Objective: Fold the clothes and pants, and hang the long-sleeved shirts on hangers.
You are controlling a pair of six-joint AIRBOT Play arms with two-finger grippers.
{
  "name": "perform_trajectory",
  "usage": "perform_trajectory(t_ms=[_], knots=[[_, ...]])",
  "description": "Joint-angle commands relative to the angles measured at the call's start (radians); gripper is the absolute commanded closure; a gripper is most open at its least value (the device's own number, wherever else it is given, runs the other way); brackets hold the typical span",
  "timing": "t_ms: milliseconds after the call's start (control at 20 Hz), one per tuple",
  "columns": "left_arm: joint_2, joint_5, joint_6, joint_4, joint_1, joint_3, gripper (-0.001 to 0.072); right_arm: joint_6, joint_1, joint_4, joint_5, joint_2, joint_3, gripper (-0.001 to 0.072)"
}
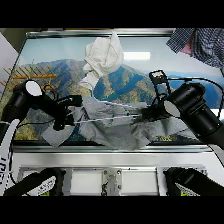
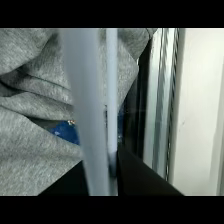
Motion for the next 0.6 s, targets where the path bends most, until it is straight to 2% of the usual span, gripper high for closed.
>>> perform_trajectory(t_ms=[0, 250, 350, 400, 550], knots=[[-0.040, 0.052, 0.000, -0.003, -0.056, -0.008, 0.0688, 0.000, 0.000, 0.000, 0.000, 0.000, 0.000, 0.0685], [-0.041, 0.117, 0.002, -0.059, -0.079, -0.023, 0.0687, -0.013, 0.001, 0.011, 0.000, 0.000, 0.006, 0.0685], [-0.042, 0.138, 0.002, -0.095, -0.079, -0.023, 0.0687, -0.132, 0.000, 0.010, 0.000, 0.000, 0.034, 0.0687], [-0.042, 0.153, 0.002, -0.109, -0.079, -0.023, 0.0687, -0.156, 0.000, 0.007, -0.001, 0.000, 0.057, 0.0687], [-0.042, 0.163, 0.002, -0.113, -0.103, -0.023, 0.0687, -0.155, 0.000, -0.003, -0.021, -0.001, 0.121, 0.0688]])
